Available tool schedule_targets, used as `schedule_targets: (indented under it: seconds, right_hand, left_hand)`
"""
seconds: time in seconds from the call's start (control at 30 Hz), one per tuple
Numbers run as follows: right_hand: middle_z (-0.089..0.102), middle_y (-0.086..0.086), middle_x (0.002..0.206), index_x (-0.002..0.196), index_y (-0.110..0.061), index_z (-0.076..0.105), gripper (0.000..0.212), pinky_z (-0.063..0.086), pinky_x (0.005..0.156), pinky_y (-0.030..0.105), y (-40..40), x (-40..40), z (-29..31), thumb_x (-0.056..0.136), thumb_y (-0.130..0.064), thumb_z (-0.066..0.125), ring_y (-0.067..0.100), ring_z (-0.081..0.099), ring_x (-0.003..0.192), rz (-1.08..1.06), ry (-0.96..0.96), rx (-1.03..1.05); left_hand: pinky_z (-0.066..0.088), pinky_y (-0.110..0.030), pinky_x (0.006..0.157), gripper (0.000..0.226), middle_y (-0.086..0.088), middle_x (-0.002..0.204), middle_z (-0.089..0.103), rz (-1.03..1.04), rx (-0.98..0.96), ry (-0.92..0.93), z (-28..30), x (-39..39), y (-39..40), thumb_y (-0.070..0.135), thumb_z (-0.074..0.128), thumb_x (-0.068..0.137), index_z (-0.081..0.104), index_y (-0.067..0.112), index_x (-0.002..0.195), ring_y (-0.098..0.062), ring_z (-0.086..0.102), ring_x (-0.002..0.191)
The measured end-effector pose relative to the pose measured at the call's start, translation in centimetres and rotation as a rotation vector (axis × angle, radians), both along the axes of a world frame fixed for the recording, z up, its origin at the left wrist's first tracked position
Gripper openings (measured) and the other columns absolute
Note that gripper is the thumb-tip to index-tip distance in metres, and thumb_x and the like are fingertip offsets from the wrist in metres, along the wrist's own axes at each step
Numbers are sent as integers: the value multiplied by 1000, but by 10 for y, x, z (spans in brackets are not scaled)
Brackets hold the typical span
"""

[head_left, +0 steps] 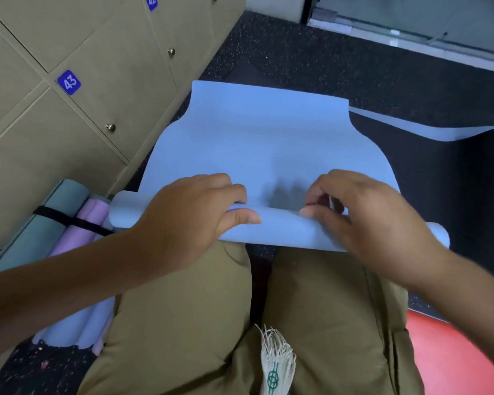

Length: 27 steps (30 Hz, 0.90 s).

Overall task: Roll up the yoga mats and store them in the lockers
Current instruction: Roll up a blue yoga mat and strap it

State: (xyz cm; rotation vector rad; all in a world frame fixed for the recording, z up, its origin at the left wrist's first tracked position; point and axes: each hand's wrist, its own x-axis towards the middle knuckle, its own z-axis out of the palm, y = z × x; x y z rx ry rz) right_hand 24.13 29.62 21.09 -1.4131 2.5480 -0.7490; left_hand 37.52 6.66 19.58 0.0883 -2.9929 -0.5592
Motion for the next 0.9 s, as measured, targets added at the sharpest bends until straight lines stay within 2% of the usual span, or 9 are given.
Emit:
schedule_targets:
  seconds: [0.1,0.2,0.27,0.37,0.47,0.57,0.63,0.77,0.9]
  right_hand:
    - [56,-5,84,91,-18,64,27,44,67,37,5,20,-13,99,-42,56,21,52,77,-116,201,-62]
    - [59,-2,89,94,-15,65,43,44,71,40,7,25,-20,98,-56,54,24,54,79,-121,251,-77]
    - [59,-2,88,93,-15,66,45,44,70,40,3,20,-22,97,-59,54,24,54,78,-115,262,-77]
    - [59,-5,85,92,-20,65,44,46,67,38,-2,11,-21,96,-62,53,21,56,76,-109,190,-73]
    - [56,-10,82,91,-28,60,45,47,64,33,-6,-1,-15,93,-71,48,12,53,76,-111,57,-24]
    - [53,-13,81,89,-36,53,41,40,63,25,-9,-10,-12,91,-77,44,7,52,77,-70,-22,39]
    - [54,-13,80,87,-35,53,41,38,64,23,-11,-16,-10,92,-75,46,8,53,78,-50,-95,47]
    - [57,-10,74,80,-30,58,40,38,62,24,-16,-30,-6,87,-69,58,10,54,74,-33,-280,39]
    - [61,-15,78,79,-29,63,42,42,62,26,-20,-37,-5,82,-71,60,10,55,73,-78,-326,41]
  left_hand:
    - [43,-33,73,62,6,80,56,38,98,-111,-1,-10,-5,79,26,82,65,30,87,-13,50,81]
    - [38,-33,80,59,6,77,58,17,123,-181,0,-18,-11,80,28,80,63,33,81,-10,50,82]
    - [34,-28,78,49,12,81,61,17,213,-192,2,-23,-13,78,39,81,64,36,80,-8,52,85]
    - [34,-16,69,22,21,93,63,56,383,-134,7,-27,-11,60,59,83,65,39,86,-10,55,87]
    - [39,-20,70,13,17,92,63,55,326,-18,9,-25,-5,49,60,87,64,37,85,-16,56,85]
    - [44,-34,72,17,13,85,62,57,183,118,5,-18,5,38,55,95,67,31,85,-14,55,80]
    - [47,-40,72,26,12,91,65,78,54,184,-2,-11,12,41,53,96,73,25,94,-19,57,81]
    - [47,-42,87,52,3,112,67,110,-44,183,-15,3,26,57,59,92,73,15,119,-25,61,101]
    - [48,-43,89,53,1,113,68,116,-54,210,-21,-3,27,56,57,95,73,13,121,-28,63,101]
